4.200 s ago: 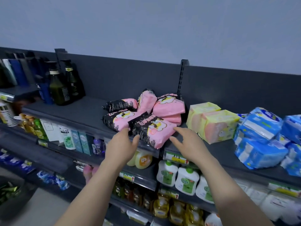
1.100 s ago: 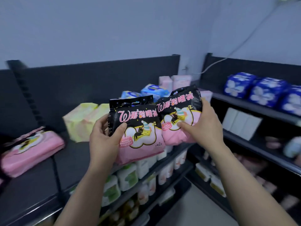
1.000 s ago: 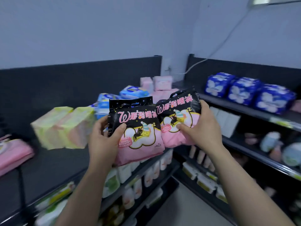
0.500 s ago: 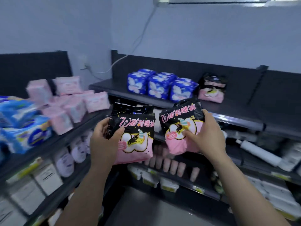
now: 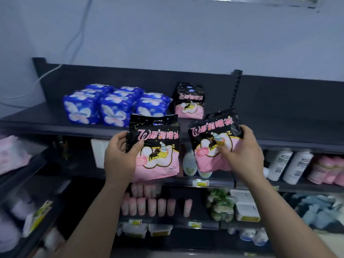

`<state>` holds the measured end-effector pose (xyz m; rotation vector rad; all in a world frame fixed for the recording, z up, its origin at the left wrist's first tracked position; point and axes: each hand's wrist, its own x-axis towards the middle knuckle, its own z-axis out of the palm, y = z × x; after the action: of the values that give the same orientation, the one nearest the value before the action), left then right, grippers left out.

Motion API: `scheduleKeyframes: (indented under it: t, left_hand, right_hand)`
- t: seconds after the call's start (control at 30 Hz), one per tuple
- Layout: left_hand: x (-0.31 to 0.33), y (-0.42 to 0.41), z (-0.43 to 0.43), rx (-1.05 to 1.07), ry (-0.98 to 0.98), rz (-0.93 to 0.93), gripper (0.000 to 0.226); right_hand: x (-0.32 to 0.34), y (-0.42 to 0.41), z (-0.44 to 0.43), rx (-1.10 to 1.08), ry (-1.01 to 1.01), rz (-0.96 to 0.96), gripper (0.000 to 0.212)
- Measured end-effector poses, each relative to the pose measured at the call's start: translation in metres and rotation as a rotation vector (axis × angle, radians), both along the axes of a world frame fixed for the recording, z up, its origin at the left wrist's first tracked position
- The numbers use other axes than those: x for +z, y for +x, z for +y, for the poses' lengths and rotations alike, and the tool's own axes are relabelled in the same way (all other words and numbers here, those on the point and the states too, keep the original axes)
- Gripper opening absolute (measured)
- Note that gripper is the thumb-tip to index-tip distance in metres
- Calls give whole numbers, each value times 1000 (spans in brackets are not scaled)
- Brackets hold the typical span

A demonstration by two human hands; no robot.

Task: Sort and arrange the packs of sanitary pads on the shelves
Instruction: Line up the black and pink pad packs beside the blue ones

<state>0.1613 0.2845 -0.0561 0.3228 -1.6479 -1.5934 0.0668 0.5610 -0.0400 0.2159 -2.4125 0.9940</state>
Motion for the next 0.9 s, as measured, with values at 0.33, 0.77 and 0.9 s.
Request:
scheduleKeyframes:
  t: [0.33,0.77,0.9]
  left_hand:
    - [24,-181,3,-141,-160,-58,40]
    - [7,-337,17,-265,-164,-182,57]
    - [1,-374,12,-228,-184,-215,50]
  right_hand:
    - [26,-100,12,-199,-138,50,73]
    - [15,-205,24,-188,-228,17,73]
    - [14,-244,22,-118,-216,-7,75]
